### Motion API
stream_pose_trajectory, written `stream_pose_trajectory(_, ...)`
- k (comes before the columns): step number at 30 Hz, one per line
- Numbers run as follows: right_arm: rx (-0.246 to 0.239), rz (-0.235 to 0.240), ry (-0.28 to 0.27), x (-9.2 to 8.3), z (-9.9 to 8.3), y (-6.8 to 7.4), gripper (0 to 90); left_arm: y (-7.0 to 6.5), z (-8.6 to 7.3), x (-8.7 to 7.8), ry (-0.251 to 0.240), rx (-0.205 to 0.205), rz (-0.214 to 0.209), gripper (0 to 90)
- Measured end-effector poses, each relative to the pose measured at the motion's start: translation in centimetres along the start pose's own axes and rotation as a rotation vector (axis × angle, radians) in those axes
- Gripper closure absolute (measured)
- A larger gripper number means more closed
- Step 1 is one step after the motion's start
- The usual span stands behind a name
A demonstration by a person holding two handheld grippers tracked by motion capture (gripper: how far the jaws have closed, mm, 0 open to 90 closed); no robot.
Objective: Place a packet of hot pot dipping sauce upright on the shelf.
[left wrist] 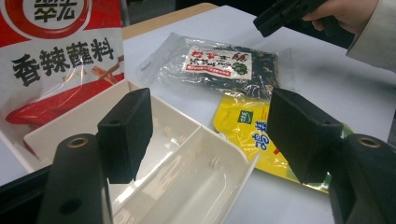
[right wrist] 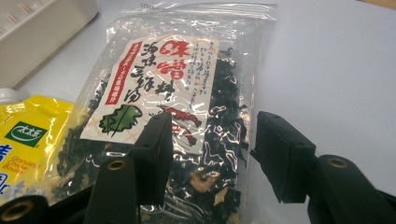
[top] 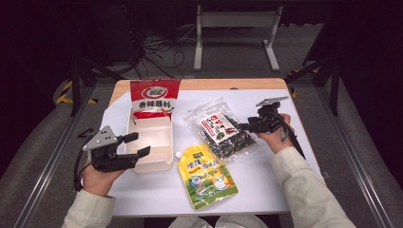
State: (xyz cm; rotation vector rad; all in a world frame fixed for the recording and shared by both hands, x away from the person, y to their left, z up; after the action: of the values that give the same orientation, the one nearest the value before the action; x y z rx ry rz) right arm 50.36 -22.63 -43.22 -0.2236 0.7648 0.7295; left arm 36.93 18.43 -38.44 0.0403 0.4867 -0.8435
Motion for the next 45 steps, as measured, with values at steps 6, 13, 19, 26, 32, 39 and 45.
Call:
stream_pose_trajectory(6, -0.002, 0.004, 0.016, 1.3, 0.9, -0.1, 46.4, 0.1, -0.7, -1.0, 0.0, -0.012, 0.017, 31.9)
stream_pose_trajectory(13, 0.004, 0.013, 0.03, 2.6, 1.6, -0.3, 45.7, -0.2, -1.5, -1.8, -0.001, -0.031, 0.027, 31.3)
stream_pose_trajectory(19, 0.016, 0.015, 0.051, 3.7, 1.8, -0.8, 45.6, -0.5, -2.1, -2.1, 0.011, -0.035, 0.035, 31.2)
stream_pose_trajectory(26, 0.046, 0.023, 0.078, 4.7, 1.5, -1.5, 45.6, -0.5, -2.5, -2.4, 0.017, -0.042, 0.045, 31.3)
stream_pose_trajectory(32, 0.069, 0.024, 0.097, 5.5, 1.1, -2.0, 44.7, -0.5, -2.7, -2.5, 0.026, -0.039, 0.045, 31.2)
stream_pose_trajectory(39, 0.076, 0.019, 0.126, 6.0, 0.8, -2.1, 44.2, -0.4, -2.7, -2.2, 0.033, -0.041, 0.04, 31.3)
stream_pose_trajectory(45, 0.102, 0.035, 0.138, 6.3, 0.6, -2.1, 41.5, -0.4, -2.7, -2.0, 0.039, -0.042, 0.036, 31.3)
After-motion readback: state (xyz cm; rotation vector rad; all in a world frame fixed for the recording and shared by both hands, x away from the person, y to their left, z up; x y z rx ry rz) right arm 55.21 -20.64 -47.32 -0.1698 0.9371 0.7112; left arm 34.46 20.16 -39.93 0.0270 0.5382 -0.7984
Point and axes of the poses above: each handheld gripper's, and its own axes: x roughly forward along the jaws, z roughly out of its top, y roughly to its left, the point moved 6 cm from there along x, roughly forward along the jaws, and after that the axes turned 5 degrees about -x, right-handed, at the moved point
